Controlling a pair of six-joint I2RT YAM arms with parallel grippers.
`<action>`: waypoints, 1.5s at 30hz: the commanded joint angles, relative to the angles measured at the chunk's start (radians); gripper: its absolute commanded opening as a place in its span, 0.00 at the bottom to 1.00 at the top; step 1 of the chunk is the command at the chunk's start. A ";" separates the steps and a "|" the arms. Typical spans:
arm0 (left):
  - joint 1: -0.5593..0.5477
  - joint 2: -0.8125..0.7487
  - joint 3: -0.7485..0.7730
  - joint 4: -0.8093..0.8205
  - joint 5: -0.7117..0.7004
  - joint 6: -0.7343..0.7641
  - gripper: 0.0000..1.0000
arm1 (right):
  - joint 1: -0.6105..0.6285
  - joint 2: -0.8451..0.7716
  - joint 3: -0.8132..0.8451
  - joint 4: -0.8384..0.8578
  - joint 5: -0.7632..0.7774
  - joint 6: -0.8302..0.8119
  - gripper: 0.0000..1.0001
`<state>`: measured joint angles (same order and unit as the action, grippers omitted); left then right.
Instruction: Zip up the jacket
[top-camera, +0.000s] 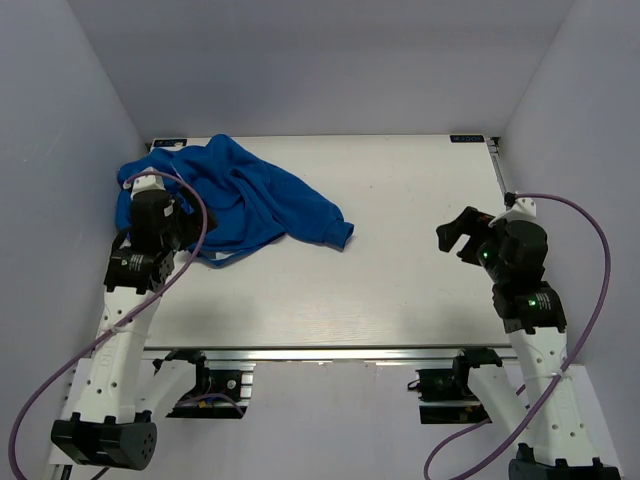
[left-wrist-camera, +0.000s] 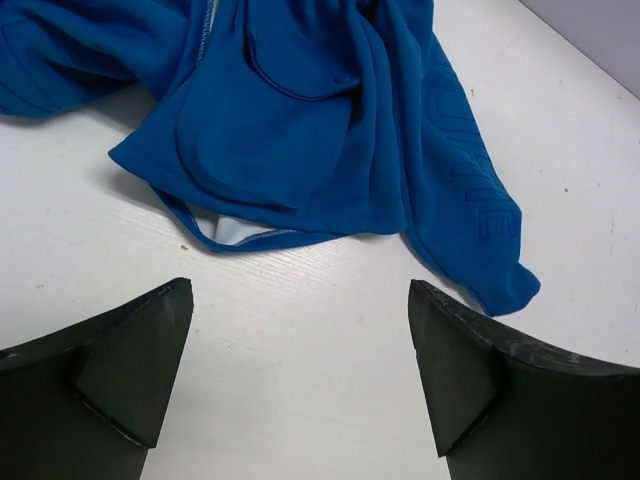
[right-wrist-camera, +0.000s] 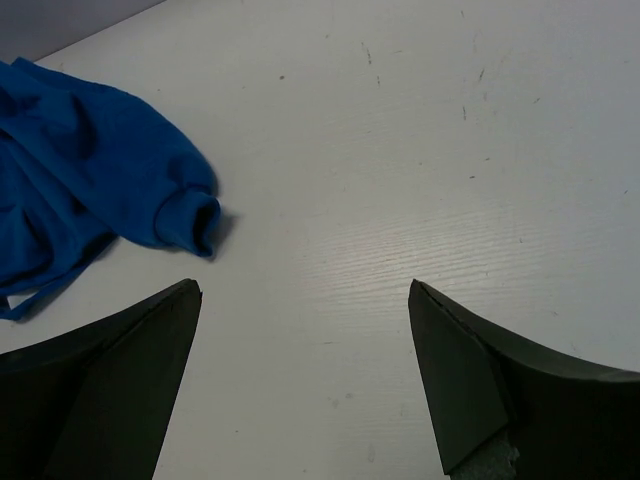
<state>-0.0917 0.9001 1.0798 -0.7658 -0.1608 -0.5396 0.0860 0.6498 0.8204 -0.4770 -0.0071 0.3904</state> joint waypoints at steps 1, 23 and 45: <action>0.001 0.020 0.012 0.006 -0.031 -0.032 0.98 | -0.002 -0.015 -0.009 0.046 -0.031 0.002 0.89; 0.185 0.963 0.544 0.227 -0.257 0.072 0.98 | -0.002 0.004 -0.095 0.116 -0.056 -0.030 0.89; -0.192 0.705 0.344 0.523 0.411 0.233 0.00 | -0.003 -0.009 -0.098 0.104 -0.128 -0.025 0.89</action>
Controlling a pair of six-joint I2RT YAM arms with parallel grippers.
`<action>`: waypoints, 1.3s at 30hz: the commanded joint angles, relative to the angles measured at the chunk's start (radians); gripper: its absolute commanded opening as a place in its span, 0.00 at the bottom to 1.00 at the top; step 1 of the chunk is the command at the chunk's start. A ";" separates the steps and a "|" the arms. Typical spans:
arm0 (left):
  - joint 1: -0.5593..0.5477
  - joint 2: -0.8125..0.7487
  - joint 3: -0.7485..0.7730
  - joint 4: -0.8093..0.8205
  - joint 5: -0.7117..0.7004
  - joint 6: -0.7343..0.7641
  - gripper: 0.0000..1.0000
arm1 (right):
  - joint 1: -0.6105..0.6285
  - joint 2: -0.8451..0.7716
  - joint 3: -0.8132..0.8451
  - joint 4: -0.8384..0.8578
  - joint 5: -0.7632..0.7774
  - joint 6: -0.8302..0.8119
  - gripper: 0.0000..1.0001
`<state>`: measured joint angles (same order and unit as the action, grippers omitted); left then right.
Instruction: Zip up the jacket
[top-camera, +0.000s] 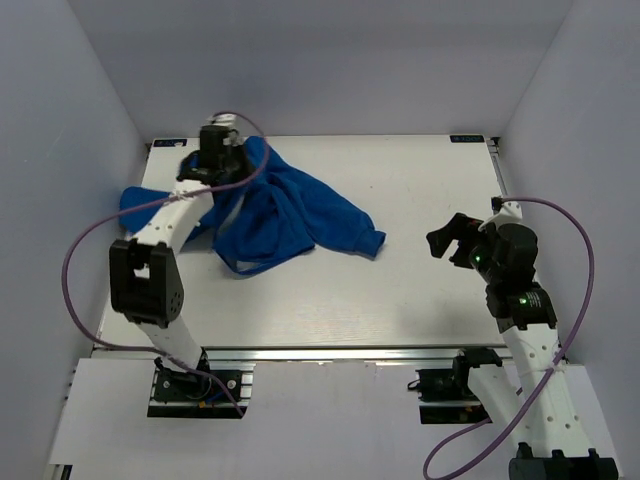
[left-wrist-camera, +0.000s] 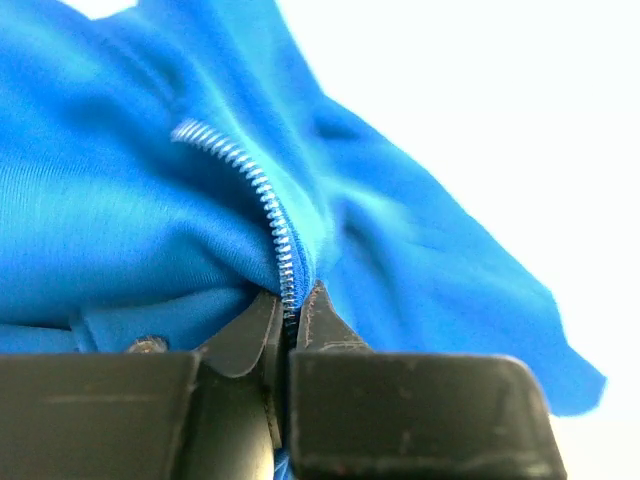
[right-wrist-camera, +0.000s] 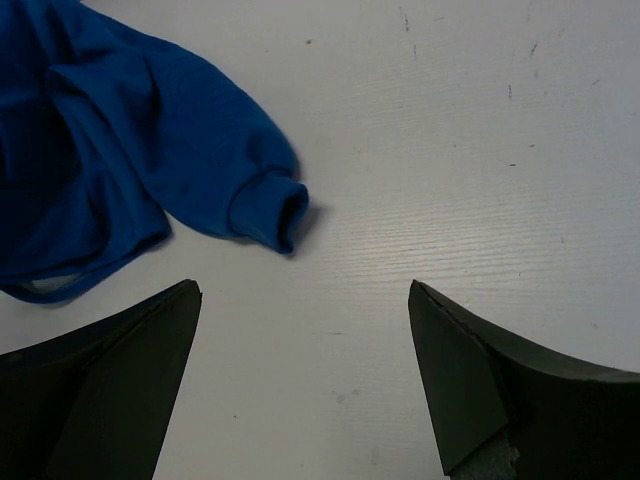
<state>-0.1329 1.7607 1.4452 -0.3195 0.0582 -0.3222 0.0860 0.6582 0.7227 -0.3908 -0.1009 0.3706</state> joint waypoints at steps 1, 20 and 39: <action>-0.184 -0.187 -0.044 0.095 0.218 0.008 0.00 | -0.003 -0.019 0.000 0.009 -0.037 -0.007 0.89; -0.378 -0.546 -0.295 -0.414 -0.442 -0.284 0.98 | -0.002 0.128 0.027 0.082 -0.195 -0.029 0.89; -0.372 -0.093 -0.358 -0.168 -0.196 -0.278 0.98 | 0.354 0.969 0.627 -0.017 0.279 0.149 0.80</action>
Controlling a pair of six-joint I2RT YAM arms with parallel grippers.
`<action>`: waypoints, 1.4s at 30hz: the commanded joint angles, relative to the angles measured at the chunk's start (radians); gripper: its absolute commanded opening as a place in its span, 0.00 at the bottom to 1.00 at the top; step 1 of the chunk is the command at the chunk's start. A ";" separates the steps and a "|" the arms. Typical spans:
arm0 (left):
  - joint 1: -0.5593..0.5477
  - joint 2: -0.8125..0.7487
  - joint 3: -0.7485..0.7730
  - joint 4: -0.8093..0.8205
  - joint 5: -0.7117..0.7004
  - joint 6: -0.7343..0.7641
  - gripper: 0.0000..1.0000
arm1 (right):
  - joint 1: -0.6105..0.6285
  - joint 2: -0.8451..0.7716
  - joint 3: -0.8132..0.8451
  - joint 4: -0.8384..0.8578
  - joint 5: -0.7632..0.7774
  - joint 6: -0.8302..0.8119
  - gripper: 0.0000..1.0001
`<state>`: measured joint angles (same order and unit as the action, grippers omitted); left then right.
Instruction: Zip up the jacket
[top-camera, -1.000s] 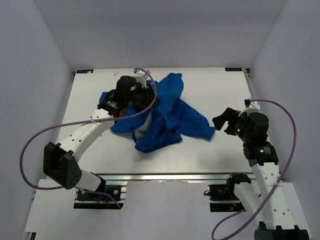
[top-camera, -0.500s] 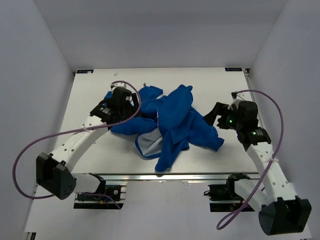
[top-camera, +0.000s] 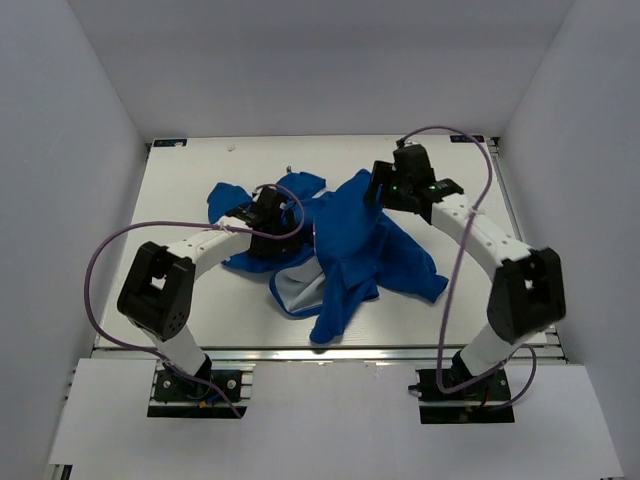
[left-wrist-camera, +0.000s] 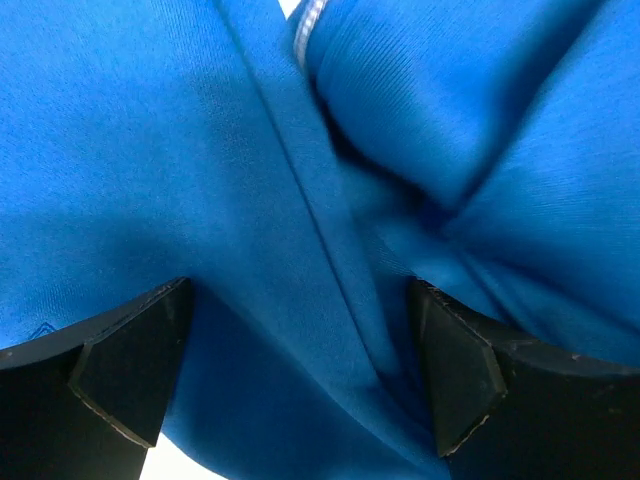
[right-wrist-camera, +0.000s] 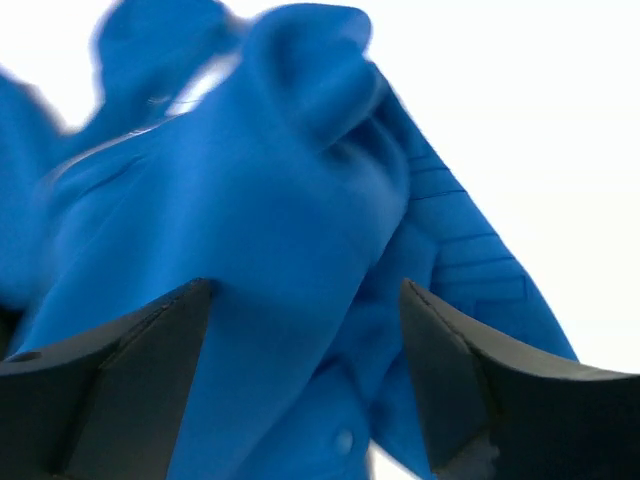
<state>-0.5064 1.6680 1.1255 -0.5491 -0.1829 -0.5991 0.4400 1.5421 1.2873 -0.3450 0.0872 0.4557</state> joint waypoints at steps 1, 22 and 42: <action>0.003 0.006 -0.049 0.078 0.048 -0.002 0.95 | 0.000 0.140 0.075 -0.063 0.056 0.064 0.74; 0.396 -0.327 -0.395 -0.027 -0.231 -0.379 0.00 | -0.299 -0.660 -0.609 -0.360 0.049 0.104 0.15; 0.244 -0.089 0.225 0.048 0.147 0.189 0.98 | -0.036 -0.298 -0.070 -0.212 0.098 -0.259 0.89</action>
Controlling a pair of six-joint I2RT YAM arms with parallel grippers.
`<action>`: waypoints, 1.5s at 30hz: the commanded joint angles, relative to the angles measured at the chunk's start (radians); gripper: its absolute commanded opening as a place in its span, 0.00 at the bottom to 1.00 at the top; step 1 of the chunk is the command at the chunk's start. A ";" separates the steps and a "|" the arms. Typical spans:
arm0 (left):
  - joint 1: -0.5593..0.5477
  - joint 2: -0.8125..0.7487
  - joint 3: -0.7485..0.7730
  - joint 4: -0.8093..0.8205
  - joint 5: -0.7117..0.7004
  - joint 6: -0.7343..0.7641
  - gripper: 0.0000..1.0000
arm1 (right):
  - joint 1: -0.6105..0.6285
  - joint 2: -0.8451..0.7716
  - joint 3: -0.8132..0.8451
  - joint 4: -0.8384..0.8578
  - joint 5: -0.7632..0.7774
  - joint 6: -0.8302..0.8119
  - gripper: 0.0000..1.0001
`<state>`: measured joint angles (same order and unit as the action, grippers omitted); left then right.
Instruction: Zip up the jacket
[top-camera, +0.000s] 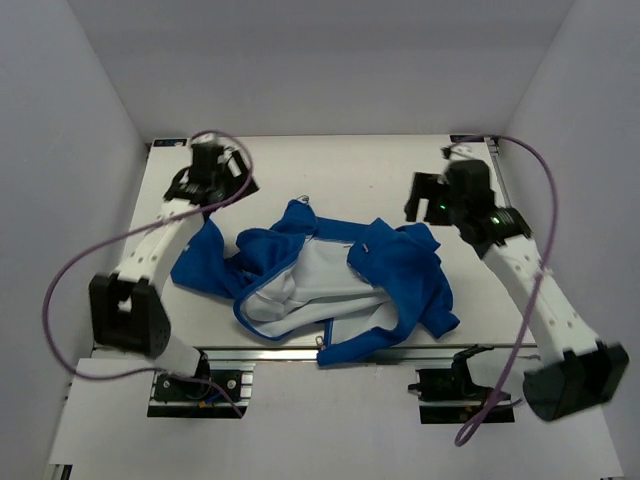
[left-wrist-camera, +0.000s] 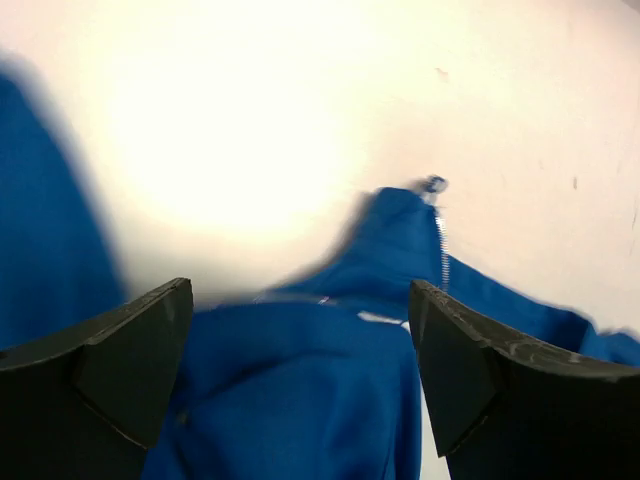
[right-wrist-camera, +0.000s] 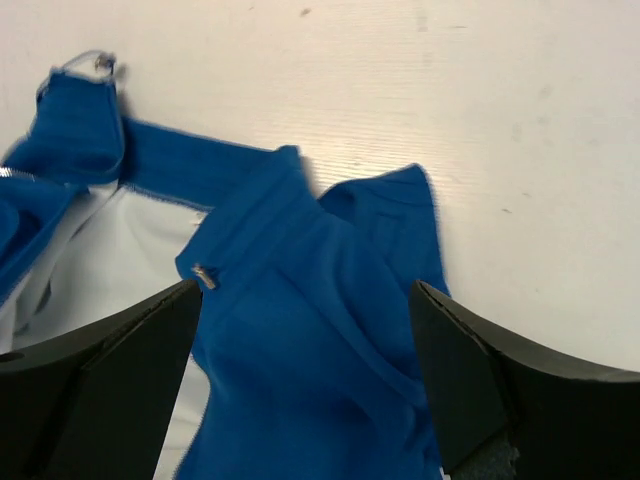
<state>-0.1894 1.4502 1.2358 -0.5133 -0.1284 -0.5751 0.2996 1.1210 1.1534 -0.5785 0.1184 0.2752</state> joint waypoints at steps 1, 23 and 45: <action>-0.088 0.224 0.149 0.006 0.113 0.225 0.98 | 0.119 0.166 0.118 0.013 0.075 -0.099 0.89; -0.142 0.664 0.312 0.036 0.369 0.374 0.77 | 0.130 0.902 0.381 -0.014 0.012 0.074 0.89; -0.151 -0.031 0.110 0.343 0.455 0.359 0.00 | 0.131 0.257 0.272 0.302 0.052 -0.100 0.00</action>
<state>-0.3298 1.6459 1.3621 -0.3134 0.2996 -0.2047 0.4309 1.5558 1.3735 -0.4137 0.1287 0.2455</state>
